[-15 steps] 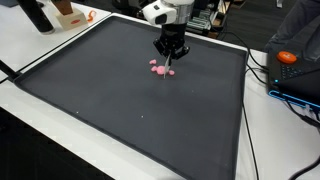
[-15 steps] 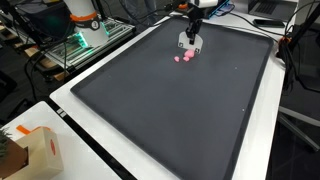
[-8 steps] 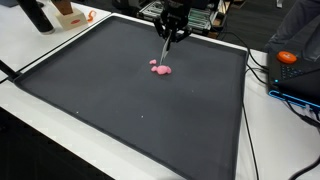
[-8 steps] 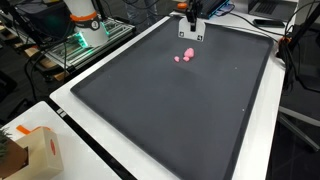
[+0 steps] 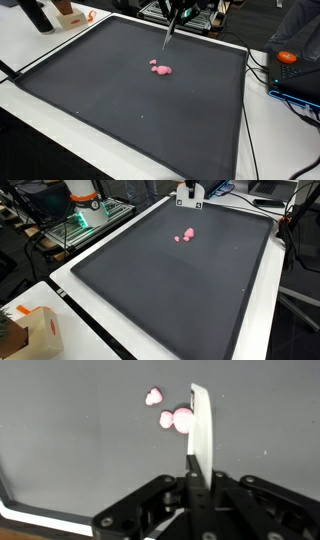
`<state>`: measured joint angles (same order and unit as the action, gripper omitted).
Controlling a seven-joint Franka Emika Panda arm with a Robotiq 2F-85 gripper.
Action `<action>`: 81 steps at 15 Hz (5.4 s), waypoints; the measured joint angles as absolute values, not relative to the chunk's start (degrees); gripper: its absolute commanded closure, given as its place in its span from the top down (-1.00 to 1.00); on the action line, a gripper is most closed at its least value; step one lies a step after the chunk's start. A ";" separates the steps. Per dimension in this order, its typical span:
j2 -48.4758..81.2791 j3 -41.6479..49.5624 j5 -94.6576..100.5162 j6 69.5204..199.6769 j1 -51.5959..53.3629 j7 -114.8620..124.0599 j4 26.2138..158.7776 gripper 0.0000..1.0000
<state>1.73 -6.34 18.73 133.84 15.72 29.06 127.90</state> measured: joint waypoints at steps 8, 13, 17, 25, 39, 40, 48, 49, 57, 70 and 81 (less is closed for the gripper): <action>-0.17 -10.91 20.11 120.88 15.73 30.40 122.92 -0.98; 2.63 -13.73 23.92 113.25 16.12 30.59 116.66 -0.98; 8.17 -14.47 26.65 109.29 17.62 30.41 110.82 -0.98; 20.39 -13.83 28.68 103.60 21.29 26.73 99.21 -0.98; 35.48 -10.21 27.54 100.81 23.08 14.07 85.82 -0.98; 36.19 -10.06 27.31 100.79 23.08 13.38 85.23 -0.98; 40.14 -9.07 24.67 99.32 23.07 10.09 81.08 -0.98; 40.42 -8.89 24.28 99.27 23.06 9.89 80.78 -0.98; 41.06 -7.51 21.42 99.24 22.38 9.63 79.00 -0.98; 37.39 -6.61 11.75 107.80 14.47 9.63 84.12 -0.98; 24.29 -5.89 0.31 129.18 5.74 7.49 109.66 -0.98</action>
